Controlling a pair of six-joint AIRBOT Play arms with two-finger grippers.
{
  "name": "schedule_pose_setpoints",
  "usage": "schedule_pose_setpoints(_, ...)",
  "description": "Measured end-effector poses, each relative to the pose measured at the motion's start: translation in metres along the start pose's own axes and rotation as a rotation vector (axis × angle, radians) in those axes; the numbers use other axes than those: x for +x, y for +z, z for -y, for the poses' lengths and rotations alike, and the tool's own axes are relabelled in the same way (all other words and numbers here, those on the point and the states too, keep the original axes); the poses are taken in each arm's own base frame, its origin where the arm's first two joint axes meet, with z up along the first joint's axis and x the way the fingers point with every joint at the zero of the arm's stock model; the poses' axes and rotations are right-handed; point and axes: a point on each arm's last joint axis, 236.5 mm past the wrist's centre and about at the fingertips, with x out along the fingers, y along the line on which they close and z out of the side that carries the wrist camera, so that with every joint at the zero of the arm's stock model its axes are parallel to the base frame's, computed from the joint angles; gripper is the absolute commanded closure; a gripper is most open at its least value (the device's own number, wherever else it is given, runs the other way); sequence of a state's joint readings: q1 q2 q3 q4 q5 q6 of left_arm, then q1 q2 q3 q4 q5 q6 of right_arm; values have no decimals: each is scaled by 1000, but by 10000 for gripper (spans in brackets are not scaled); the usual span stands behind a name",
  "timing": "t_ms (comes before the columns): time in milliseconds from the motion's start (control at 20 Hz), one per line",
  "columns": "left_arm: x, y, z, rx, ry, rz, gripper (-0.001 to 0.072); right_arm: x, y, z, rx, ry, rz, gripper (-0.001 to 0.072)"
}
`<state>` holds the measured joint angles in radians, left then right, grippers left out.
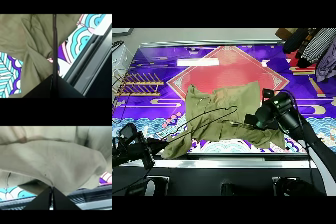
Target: Fold the clothes and pants, and hang the long-sleeved shirts on hangers.
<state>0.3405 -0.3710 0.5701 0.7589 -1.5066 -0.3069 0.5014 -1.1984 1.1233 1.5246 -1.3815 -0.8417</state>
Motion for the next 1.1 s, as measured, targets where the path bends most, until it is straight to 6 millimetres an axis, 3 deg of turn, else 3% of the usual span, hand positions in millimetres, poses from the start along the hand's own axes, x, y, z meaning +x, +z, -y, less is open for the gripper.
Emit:
schedule_pose_setpoints(250,1,3,14,20,-61,21,690,22,1,4,26,-61,-37,677)
schedule_pose_setpoints(600,1,2,30,16,-127,13,689,32,13,3,131,-70,2,678)
schedule_pose_setpoints(1100,16,-22,41,-43,-186,-19,689,44,23,1,203,-78,31,678)
